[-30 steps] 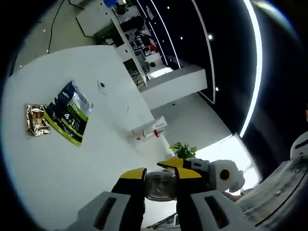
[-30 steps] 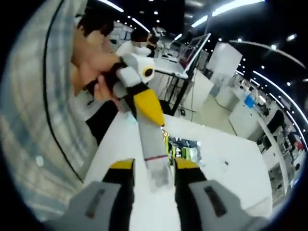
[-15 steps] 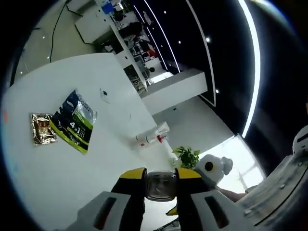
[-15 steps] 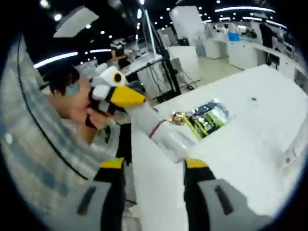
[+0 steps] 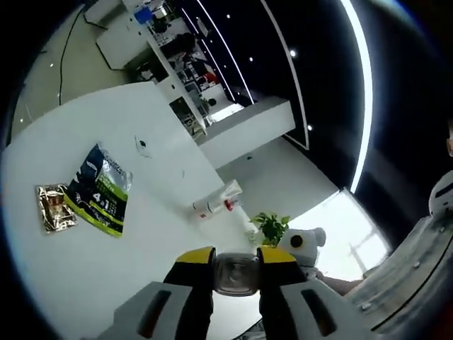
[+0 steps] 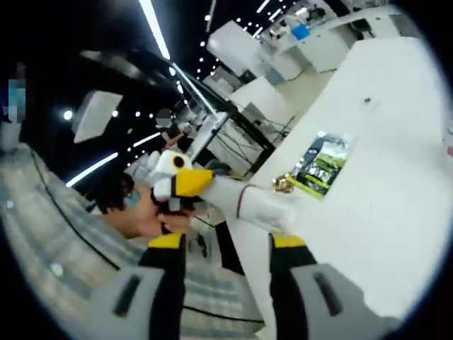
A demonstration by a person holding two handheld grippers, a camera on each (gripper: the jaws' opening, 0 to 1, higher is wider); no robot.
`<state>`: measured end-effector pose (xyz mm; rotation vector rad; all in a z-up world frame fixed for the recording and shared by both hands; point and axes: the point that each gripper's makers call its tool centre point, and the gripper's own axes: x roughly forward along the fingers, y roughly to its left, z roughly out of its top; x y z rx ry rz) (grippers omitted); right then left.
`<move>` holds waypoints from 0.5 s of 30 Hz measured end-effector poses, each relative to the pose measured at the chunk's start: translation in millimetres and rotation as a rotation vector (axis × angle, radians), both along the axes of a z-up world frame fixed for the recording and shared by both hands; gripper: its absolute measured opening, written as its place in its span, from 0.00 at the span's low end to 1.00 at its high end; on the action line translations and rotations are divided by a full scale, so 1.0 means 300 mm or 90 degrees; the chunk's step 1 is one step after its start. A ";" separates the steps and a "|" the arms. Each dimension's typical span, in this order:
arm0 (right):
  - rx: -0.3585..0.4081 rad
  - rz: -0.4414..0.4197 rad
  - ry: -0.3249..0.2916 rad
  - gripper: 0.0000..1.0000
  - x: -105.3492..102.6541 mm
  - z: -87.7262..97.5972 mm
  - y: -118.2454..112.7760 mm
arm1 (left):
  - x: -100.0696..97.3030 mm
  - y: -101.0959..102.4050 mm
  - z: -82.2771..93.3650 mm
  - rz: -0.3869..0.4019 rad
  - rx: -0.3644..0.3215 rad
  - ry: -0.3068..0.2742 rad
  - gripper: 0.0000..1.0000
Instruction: Arrange the skincare products in the storage area until every visible bottle or jar stands upright without overlapping.
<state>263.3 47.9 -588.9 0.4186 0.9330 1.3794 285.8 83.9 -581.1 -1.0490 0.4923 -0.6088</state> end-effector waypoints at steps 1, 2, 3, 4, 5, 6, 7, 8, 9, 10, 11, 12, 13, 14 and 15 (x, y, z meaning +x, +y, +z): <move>0.025 -0.020 0.025 0.45 0.014 0.023 0.003 | -0.001 -0.003 0.002 -0.002 -0.002 -0.002 0.22; 0.041 -0.034 0.038 0.46 0.026 0.037 0.002 | 0.000 -0.007 0.002 -0.004 -0.003 -0.003 0.22; 0.054 -0.047 0.049 0.46 0.038 0.047 0.002 | -0.001 -0.012 0.001 -0.009 -0.003 -0.004 0.22; 0.070 -0.063 0.064 0.46 0.053 0.058 0.001 | -0.003 -0.014 -0.001 -0.014 0.002 -0.005 0.22; 0.090 -0.083 0.092 0.46 0.068 0.071 0.000 | -0.006 -0.015 -0.002 -0.019 0.012 -0.007 0.22; 0.099 -0.094 0.110 0.47 0.077 0.077 0.001 | -0.006 -0.014 -0.001 -0.021 0.018 -0.011 0.22; 0.107 -0.105 0.122 0.47 0.088 0.080 0.001 | -0.008 -0.013 0.003 -0.024 0.021 -0.015 0.22; 0.110 -0.116 0.128 0.47 0.101 0.077 0.001 | -0.008 -0.011 0.004 -0.024 0.023 -0.018 0.22; 0.106 -0.121 0.131 0.47 0.108 0.072 0.001 | -0.009 -0.011 0.005 -0.026 0.026 -0.020 0.22; 0.090 -0.134 0.130 0.47 0.118 0.062 0.002 | -0.011 -0.013 0.003 -0.031 0.031 -0.021 0.22; 0.086 -0.131 0.117 0.47 0.119 0.063 0.004 | -0.015 -0.020 0.000 -0.040 0.040 -0.025 0.22; 0.088 -0.131 0.114 0.47 0.120 0.067 0.008 | -0.018 -0.026 -0.003 -0.046 0.049 -0.027 0.22; 0.089 -0.132 0.118 0.48 0.121 0.068 0.008 | -0.022 -0.033 -0.006 -0.053 0.058 -0.028 0.22; 0.103 -0.138 0.133 0.48 0.124 0.079 0.011 | -0.025 -0.041 -0.010 -0.061 0.068 -0.031 0.22; 0.109 -0.141 0.139 0.48 0.127 0.084 0.011 | -0.027 -0.048 -0.011 -0.066 0.078 -0.033 0.22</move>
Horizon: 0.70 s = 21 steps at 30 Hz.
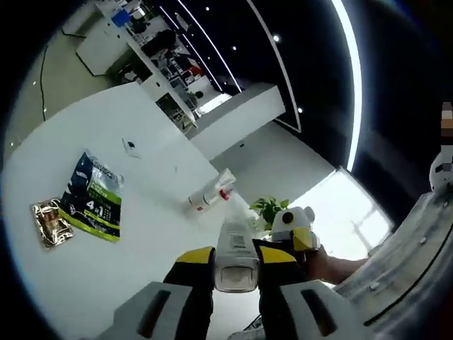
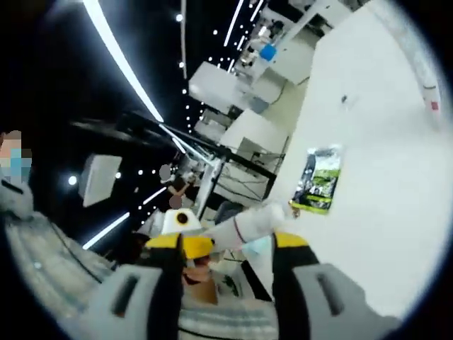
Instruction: Arrange the skincare products in the storage area until every visible bottle or jar stands upright without overlapping.
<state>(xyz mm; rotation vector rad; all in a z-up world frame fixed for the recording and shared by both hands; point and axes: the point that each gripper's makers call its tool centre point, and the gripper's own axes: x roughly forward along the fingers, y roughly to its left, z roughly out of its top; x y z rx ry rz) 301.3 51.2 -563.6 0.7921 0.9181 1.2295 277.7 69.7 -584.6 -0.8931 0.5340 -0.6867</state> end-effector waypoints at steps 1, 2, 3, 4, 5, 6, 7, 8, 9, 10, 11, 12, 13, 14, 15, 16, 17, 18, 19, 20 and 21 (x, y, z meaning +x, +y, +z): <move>0.000 -0.003 0.000 0.48 0.003 -0.001 -0.002 | -0.001 -0.009 0.000 -0.004 0.010 -0.005 0.22; 0.000 -0.010 0.001 0.48 0.010 0.000 -0.006 | -0.002 -0.013 -0.002 -0.007 0.015 -0.007 0.22; 0.001 -0.013 0.003 0.47 0.014 -0.002 -0.008 | -0.002 -0.019 -0.005 -0.008 0.024 -0.010 0.22; 0.001 -0.016 0.005 0.47 0.017 -0.004 -0.011 | -0.003 -0.022 -0.005 -0.008 0.030 -0.013 0.22; 0.003 -0.021 0.011 0.46 0.022 -0.006 -0.015 | -0.004 -0.026 -0.005 -0.008 0.040 -0.018 0.22; 0.003 -0.023 0.017 0.46 0.023 -0.008 -0.017 | -0.005 -0.026 -0.007 -0.008 0.055 -0.025 0.22; 0.002 -0.023 0.020 0.45 0.024 -0.010 -0.017 | -0.006 -0.027 -0.009 -0.010 0.072 -0.034 0.22; -0.002 -0.024 0.026 0.43 0.026 -0.016 -0.018 | -0.012 -0.032 -0.010 -0.022 0.097 -0.049 0.22; -0.004 -0.024 0.028 0.42 0.027 -0.018 -0.018 | -0.017 -0.037 -0.010 -0.030 0.117 -0.059 0.22; -0.004 -0.025 0.030 0.41 0.029 -0.019 -0.018 | -0.018 -0.037 -0.010 -0.030 0.129 -0.065 0.22; -0.003 -0.024 0.030 0.40 0.033 -0.018 -0.016 | -0.018 -0.036 -0.010 -0.030 0.140 -0.071 0.22; -0.004 -0.026 0.032 0.39 0.037 -0.021 -0.014 | -0.019 -0.036 -0.008 -0.029 0.147 -0.074 0.22; -0.011 -0.031 0.041 0.37 0.042 -0.029 -0.011 | -0.019 -0.034 -0.008 -0.029 0.153 -0.076 0.22; -0.015 -0.030 0.047 0.35 0.042 -0.035 -0.009 | -0.018 -0.028 -0.011 -0.029 0.170 -0.081 0.22; -0.017 -0.033 0.051 0.34 0.046 -0.039 -0.006 | -0.018 -0.028 -0.011 -0.028 0.176 -0.084 0.22; -0.019 -0.034 0.052 0.33 0.048 -0.040 -0.003 | -0.018 -0.028 -0.008 -0.025 0.184 -0.089 0.22; -0.019 -0.036 0.049 0.33 0.051 -0.037 -0.001 | -0.018 -0.028 -0.007 -0.025 0.187 -0.090 0.22; -0.019 -0.036 0.047 0.33 0.052 -0.035 0.001 | -0.019 -0.027 -0.010 -0.028 0.200 -0.096 0.22; -0.017 -0.037 0.043 0.33 0.053 -0.030 0.002 | -0.020 -0.027 -0.010 -0.030 0.206 -0.099 0.22; -0.016 -0.038 0.041 0.32 0.054 -0.028 0.002 | -0.021 -0.026 -0.013 -0.034 0.215 -0.104 0.22; -0.017 -0.040 0.038 0.31 0.054 -0.029 0.000 | -0.022 -0.025 -0.016 -0.040 0.226 -0.109 0.22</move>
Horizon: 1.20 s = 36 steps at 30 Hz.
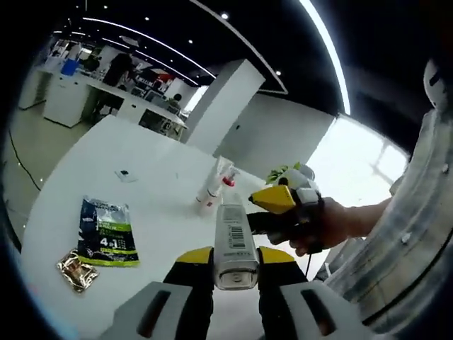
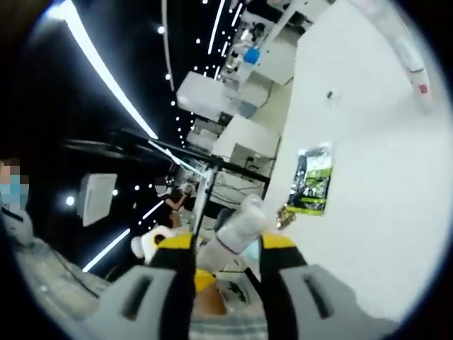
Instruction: Arrange the skincare products in the storage area until every visible bottle or jar stands upright without overlapping.
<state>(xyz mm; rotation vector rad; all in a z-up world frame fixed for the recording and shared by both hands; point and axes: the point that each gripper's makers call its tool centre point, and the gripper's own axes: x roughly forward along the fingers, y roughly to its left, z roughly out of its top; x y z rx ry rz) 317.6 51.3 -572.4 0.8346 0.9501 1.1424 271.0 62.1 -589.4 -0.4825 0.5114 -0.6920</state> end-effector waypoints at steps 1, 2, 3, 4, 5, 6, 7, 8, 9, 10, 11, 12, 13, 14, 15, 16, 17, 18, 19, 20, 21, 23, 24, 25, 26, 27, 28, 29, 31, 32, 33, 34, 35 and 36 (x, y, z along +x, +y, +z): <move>-0.003 -0.002 -0.007 0.31 -0.003 0.000 -0.003 | -0.001 -0.001 0.000 -0.003 0.007 -0.002 0.22; -0.008 -0.003 -0.013 0.30 -0.007 0.000 -0.005 | -0.002 -0.004 0.001 -0.007 0.016 -0.007 0.22; -0.016 -0.003 -0.023 0.30 -0.010 -0.002 -0.012 | -0.002 -0.007 0.002 -0.009 0.025 -0.011 0.22; -0.018 -0.004 -0.027 0.29 -0.011 -0.002 -0.016 | -0.004 -0.015 0.003 -0.014 0.034 -0.014 0.22; -0.017 -0.006 -0.030 0.28 -0.009 0.000 -0.027 | -0.007 -0.022 0.006 -0.019 0.043 -0.020 0.22; -0.015 -0.009 -0.033 0.26 -0.006 0.002 -0.036 | -0.008 -0.030 0.008 -0.026 0.060 -0.034 0.22; -0.013 -0.013 -0.034 0.24 -0.003 0.005 -0.044 | -0.010 -0.037 0.010 -0.032 0.068 -0.042 0.22; -0.008 -0.020 -0.035 0.24 0.000 0.012 -0.057 | -0.011 -0.048 0.011 -0.034 0.077 -0.048 0.22; -0.006 -0.025 -0.033 0.24 0.001 0.016 -0.063 | -0.010 -0.054 0.011 -0.035 0.080 -0.051 0.22; -0.004 -0.030 -0.033 0.23 0.004 0.019 -0.070 | -0.008 -0.060 0.012 -0.035 0.085 -0.056 0.22; -0.002 -0.038 -0.033 0.23 0.007 0.022 -0.078 | -0.004 -0.068 0.016 -0.034 0.093 -0.066 0.22; 0.001 -0.043 -0.030 0.24 0.009 0.025 -0.083 | -0.003 -0.075 0.019 -0.035 0.104 -0.075 0.22; 0.006 -0.049 -0.028 0.24 0.011 0.032 -0.087 | -0.004 -0.080 0.022 -0.036 0.105 -0.075 0.22; 0.012 -0.054 -0.023 0.24 0.012 0.040 -0.091 | -0.004 -0.081 0.025 -0.037 0.104 -0.073 0.22; 0.019 -0.057 -0.020 0.24 0.011 0.046 -0.094 | -0.004 -0.081 0.030 -0.037 0.095 -0.072 0.22; 0.024 -0.059 -0.018 0.24 0.011 0.051 -0.094 | -0.004 -0.079 0.033 -0.035 0.095 -0.076 0.22; 0.033 -0.065 -0.010 0.24 0.012 0.058 -0.093 | -0.005 -0.078 0.039 -0.034 0.102 -0.087 0.22; 0.035 -0.069 -0.004 0.24 0.011 0.059 -0.089 | -0.001 -0.073 0.038 -0.036 0.134 -0.108 0.22; 0.036 -0.073 0.001 0.25 0.011 0.059 -0.087 | -0.001 -0.065 0.027 -0.047 0.209 -0.143 0.22; 0.032 -0.081 0.006 0.25 0.013 0.050 -0.086 | 0.001 -0.064 0.023 -0.049 0.243 -0.158 0.22; 0.021 -0.087 0.011 0.25 0.012 0.038 -0.086 | -0.007 -0.078 0.021 -0.056 0.249 -0.151 0.22; 0.006 -0.091 0.027 0.23 0.004 0.020 -0.090 | -0.008 -0.085 0.023 -0.065 0.257 -0.156 0.22; 0.014 -0.094 0.037 0.22 0.005 0.021 -0.093 | -0.008 -0.082 0.018 -0.066 0.267 -0.159 0.22; 0.027 -0.098 0.046 0.22 0.004 0.028 -0.096 | -0.008 -0.081 0.020 -0.067 0.262 -0.165 0.22; 0.035 -0.097 0.050 0.21 -0.003 0.035 -0.099 | -0.007 -0.081 0.023 -0.070 0.261 -0.170 0.22; 0.040 -0.095 0.047 0.20 -0.007 0.041 -0.103 | -0.010 -0.084 0.024 -0.074 0.258 -0.171 0.22; 0.049 -0.094 0.027 0.19 -0.004 0.052 -0.108 | -0.015 -0.092 0.024 -0.082 0.246 -0.170 0.22; 0.052 -0.095 0.023 0.18 -0.009 0.059 -0.116 | -0.019 -0.098 0.023 -0.085 0.232 -0.161 0.23; 0.070 -0.086 0.002 0.17 -0.013 0.084 -0.118 | -0.030 -0.116 0.014 -0.102 0.217 -0.148 0.24; 0.076 -0.066 -0.003 0.16 -0.025 0.095 -0.118 | -0.043 -0.130 0.016 -0.111 0.190 -0.131 0.25; 0.083 -0.051 -0.014 0.16 -0.031 0.109 -0.121 | -0.051 -0.137 0.026 -0.109 0.161 -0.120 0.26; 0.094 -0.041 -0.034 0.16 -0.034 0.128 -0.121 | -0.060 -0.153 0.063 -0.108 0.093 -0.120 0.27; 0.107 -0.023 -0.056 0.16 -0.042 0.159 -0.126 | -0.067 -0.160 0.094 -0.102 0.039 -0.117 0.27; 0.110 -0.016 -0.068 0.16 -0.045 0.168 -0.127 | -0.064 -0.156 0.114 -0.087 -0.002 -0.111 0.28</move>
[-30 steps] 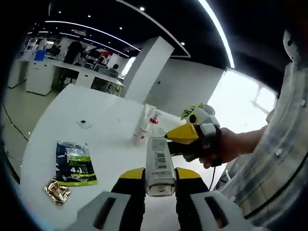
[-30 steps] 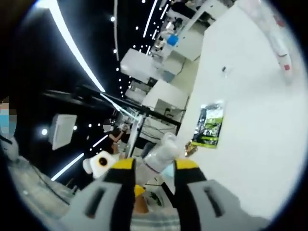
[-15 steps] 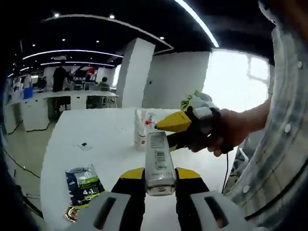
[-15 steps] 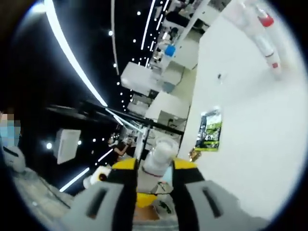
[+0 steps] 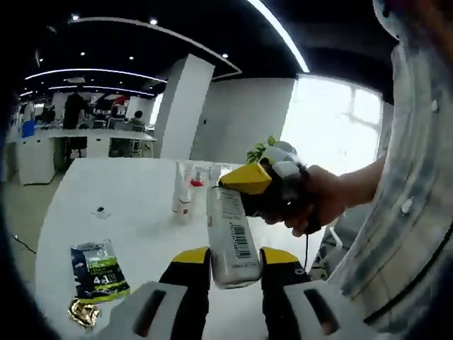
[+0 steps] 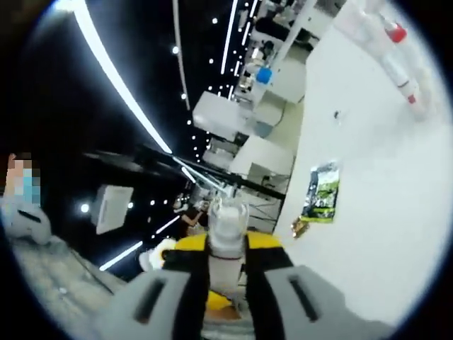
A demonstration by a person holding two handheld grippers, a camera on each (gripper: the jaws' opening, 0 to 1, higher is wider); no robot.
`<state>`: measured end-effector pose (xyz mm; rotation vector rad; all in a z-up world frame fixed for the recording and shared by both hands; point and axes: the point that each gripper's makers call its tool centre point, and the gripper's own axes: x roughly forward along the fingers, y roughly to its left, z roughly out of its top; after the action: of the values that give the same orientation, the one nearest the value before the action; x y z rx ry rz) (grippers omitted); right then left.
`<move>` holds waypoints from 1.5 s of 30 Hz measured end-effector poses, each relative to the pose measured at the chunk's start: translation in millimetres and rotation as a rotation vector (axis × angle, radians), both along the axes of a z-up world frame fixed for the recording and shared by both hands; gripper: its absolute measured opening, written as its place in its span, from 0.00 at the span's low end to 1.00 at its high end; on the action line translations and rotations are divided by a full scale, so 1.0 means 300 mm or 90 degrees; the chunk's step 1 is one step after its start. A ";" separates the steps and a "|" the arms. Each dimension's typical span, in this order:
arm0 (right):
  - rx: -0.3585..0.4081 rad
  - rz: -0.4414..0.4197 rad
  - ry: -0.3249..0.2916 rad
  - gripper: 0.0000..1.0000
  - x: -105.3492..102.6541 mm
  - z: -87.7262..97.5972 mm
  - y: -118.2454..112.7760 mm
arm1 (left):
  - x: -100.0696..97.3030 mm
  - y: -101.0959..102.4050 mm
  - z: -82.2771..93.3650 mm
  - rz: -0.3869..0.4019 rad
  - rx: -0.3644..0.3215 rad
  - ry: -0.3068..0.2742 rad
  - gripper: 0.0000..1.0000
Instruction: Arrange the skincare products in the storage area until every visible bottle or jar stands upright without overlapping.
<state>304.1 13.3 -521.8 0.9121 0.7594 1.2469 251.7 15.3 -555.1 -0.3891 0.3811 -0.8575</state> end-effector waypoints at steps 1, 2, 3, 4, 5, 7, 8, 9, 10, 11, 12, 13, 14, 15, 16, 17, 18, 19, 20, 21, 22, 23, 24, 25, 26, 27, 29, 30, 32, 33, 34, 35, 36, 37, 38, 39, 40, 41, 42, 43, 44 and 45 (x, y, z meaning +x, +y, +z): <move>0.001 0.023 -0.039 0.16 -0.015 0.025 0.000 | -0.006 0.003 0.027 -0.002 -0.048 0.007 0.28; -0.013 0.041 -0.071 0.16 -0.026 0.026 0.000 | -0.012 0.002 0.041 -0.008 -0.074 0.014 0.29; -0.026 0.061 -0.100 0.16 -0.041 0.029 0.003 | -0.018 -0.001 0.053 -0.017 -0.095 0.022 0.31; -0.030 0.097 -0.118 0.16 -0.071 0.044 0.016 | -0.030 -0.008 0.064 -0.036 -0.121 0.043 0.34; -0.023 0.111 -0.126 0.16 -0.082 0.057 0.022 | -0.031 -0.012 0.071 -0.040 -0.127 0.043 0.35; -0.004 0.142 -0.147 0.16 -0.107 0.086 0.042 | -0.032 -0.019 0.077 -0.052 -0.137 0.054 0.36; -0.001 0.156 -0.153 0.16 -0.115 0.090 0.048 | -0.032 -0.023 0.077 -0.057 -0.143 0.063 0.36; 0.000 0.172 -0.161 0.16 -0.128 0.096 0.054 | -0.035 -0.029 0.078 -0.065 -0.150 0.071 0.36; 0.000 0.193 -0.180 0.16 -0.144 0.105 0.066 | -0.048 -0.041 0.072 -0.086 -0.157 0.090 0.36; 0.003 0.211 -0.186 0.16 -0.159 0.111 0.071 | -0.057 -0.047 0.066 -0.098 -0.155 0.101 0.36; -0.003 0.218 -0.208 0.16 -0.161 0.109 0.076 | -0.067 -0.053 0.065 -0.112 -0.167 0.119 0.34; 0.009 0.225 -0.213 0.16 -0.167 0.121 0.079 | -0.073 -0.056 0.073 -0.122 -0.182 0.125 0.32; 0.016 0.231 -0.216 0.16 -0.170 0.126 0.078 | -0.082 -0.061 0.088 -0.134 -0.198 0.124 0.29; 0.016 0.234 -0.216 0.16 -0.169 0.127 0.077 | -0.092 -0.063 0.100 -0.143 -0.210 0.124 0.25; 0.022 0.249 -0.206 0.16 -0.177 0.132 0.073 | -0.103 -0.068 0.103 -0.148 -0.212 0.129 0.25; 0.031 0.247 -0.206 0.17 -0.177 0.142 0.076 | -0.098 -0.067 0.109 -0.143 -0.213 0.118 0.24; 0.032 0.248 -0.208 0.17 -0.178 0.146 0.078 | -0.100 -0.069 0.116 -0.141 -0.216 0.115 0.23; 0.029 0.246 -0.214 0.17 -0.178 0.147 0.083 | -0.098 -0.067 0.116 -0.133 -0.206 0.110 0.23; 0.025 0.242 -0.220 0.17 -0.175 0.143 0.087 | -0.090 -0.063 0.110 -0.123 -0.196 0.105 0.23; 0.019 0.236 -0.225 0.18 -0.169 0.137 0.091 | -0.080 -0.052 0.102 -0.108 -0.185 0.100 0.23; 0.006 0.223 -0.221 0.18 -0.154 0.120 0.099 | -0.065 -0.044 0.087 -0.087 -0.168 0.097 0.23; 0.000 0.215 -0.219 0.19 -0.147 0.112 0.105 | -0.057 -0.034 0.078 -0.076 -0.154 0.093 0.22; -0.006 0.212 -0.224 0.19 -0.142 0.103 0.113 | -0.052 -0.032 0.064 -0.068 -0.135 0.090 0.22; -0.015 0.205 -0.232 0.20 -0.134 0.097 0.119 | -0.044 -0.026 0.058 -0.058 -0.124 0.087 0.22; -0.027 0.197 -0.238 0.21 -0.126 0.091 0.125 | -0.035 -0.022 0.052 -0.048 -0.113 0.087 0.22; -0.030 0.194 -0.236 0.22 -0.120 0.089 0.130 | -0.027 -0.018 0.046 -0.038 -0.102 0.086 0.22; -0.043 0.183 -0.228 0.25 -0.104 0.076 0.138 | -0.009 -0.005 0.031 -0.018 -0.065 0.083 0.22; -0.051 0.175 -0.230 0.26 -0.098 0.067 0.138 | 0.000 -0.001 0.018 -0.014 -0.031 0.082 0.22; -0.056 0.151 -0.219 0.27 -0.072 0.061 0.139 | 0.027 0.013 0.017 0.009 0.008 0.062 0.22; -0.056 0.138 -0.204 0.27 -0.060 0.057 0.143 | 0.031 0.019 0.012 0.010 0.032 0.059 0.22; -0.061 0.124 -0.196 0.27 -0.049 0.053 0.144 | 0.046 0.029 0.005 0.022 0.069 0.048 0.22; -0.067 0.116 -0.194 0.26 -0.042 0.047 0.145 | 0.054 0.034 0.005 0.029 0.080 0.043 0.22; -0.078 0.111 -0.182 0.26 -0.037 0.035 0.148 | 0.066 0.042 0.003 0.042 0.092 0.041 0.22; -0.092 0.104 -0.167 0.25 -0.031 0.018 0.151 | 0.077 0.052 0.007 0.059 0.098 0.042 0.22; -0.099 0.095 -0.160 0.25 -0.023 0.006 0.152 | 0.085 0.057 0.007 0.069 0.100 0.045 0.22; -0.090 0.073 -0.158 0.24 -0.011 0.010 0.160 | 0.098 0.080 -0.004 0.096 0.118 0.052 0.22; -0.090 0.066 -0.153 0.24 -0.010 0.011 0.164 | 0.105 0.089 -0.006 0.106 0.132 0.049 0.22; -0.092 0.063 -0.145 0.23 -0.009 0.010 0.170 | 0.113 0.102 -0.014 0.118 0.162 0.042 0.22; -0.096 0.051 -0.135 0.23 -0.005 0.011 0.176 | 0.113 0.106 -0.023 0.118 0.186 0.040 0.22; -0.107 0.044 -0.124 0.23 0.000 0.002 0.179 | 0.115 0.111 -0.030 0.123 0.216 0.033 0.22; -0.122 0.030 -0.101 0.22 0.009 -0.010 0.182 | 0.118 0.118 -0.038 0.127 0.246 0.028 0.22; -0.141 0.021 -0.082 0.21 0.015 -0.029 0.182 | 0.118 0.127 -0.054 0.126 0.287 0.029 0.22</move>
<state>308.5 68.0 -530.6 0.6361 0.7947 1.2111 287.1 53.5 -571.5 -0.0261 0.5537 -0.5492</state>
